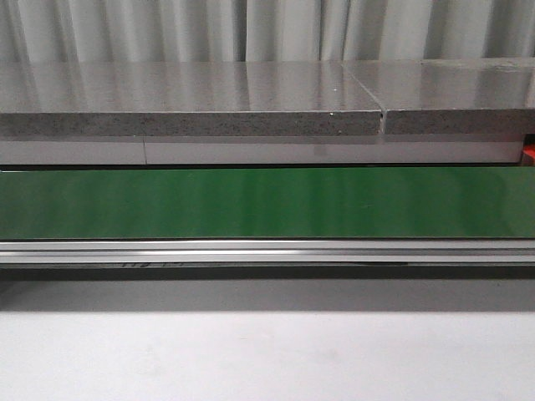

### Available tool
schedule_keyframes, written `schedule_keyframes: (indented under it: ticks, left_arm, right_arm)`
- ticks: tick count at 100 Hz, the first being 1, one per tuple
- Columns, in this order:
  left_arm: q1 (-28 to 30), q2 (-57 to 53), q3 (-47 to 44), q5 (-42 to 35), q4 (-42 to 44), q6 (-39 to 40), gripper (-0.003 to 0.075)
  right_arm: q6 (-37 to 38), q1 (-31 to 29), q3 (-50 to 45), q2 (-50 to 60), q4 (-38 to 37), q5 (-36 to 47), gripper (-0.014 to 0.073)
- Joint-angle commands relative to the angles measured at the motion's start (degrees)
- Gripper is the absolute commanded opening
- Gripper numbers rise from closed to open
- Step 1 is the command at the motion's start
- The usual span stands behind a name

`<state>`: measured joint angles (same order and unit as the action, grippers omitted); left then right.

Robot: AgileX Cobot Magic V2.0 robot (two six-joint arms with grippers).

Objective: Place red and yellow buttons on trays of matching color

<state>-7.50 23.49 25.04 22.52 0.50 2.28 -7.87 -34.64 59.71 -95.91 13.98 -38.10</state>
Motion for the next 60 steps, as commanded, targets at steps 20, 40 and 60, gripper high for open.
schedule_keyframes:
  ticks: [20,40,60]
  left_arm:
    - [-0.38,0.12,1.51,-4.73,-0.50,0.33,-0.0019]
    - [-0.38,0.12,1.51,-4.73,-0.50,0.33,-0.0019]
    - [-0.38,0.12,1.51,-4.73,-0.50,0.33,-0.0019]
  right_arm:
    - [0.03,-0.25,1.77,2.27,0.79,0.13,0.0486]
    - [0.03,-0.25,1.77,3.56,1.36,1.06,0.0605]
    - [-0.02,-0.07,1.77,8.78,3.09,1.79,0.0605]
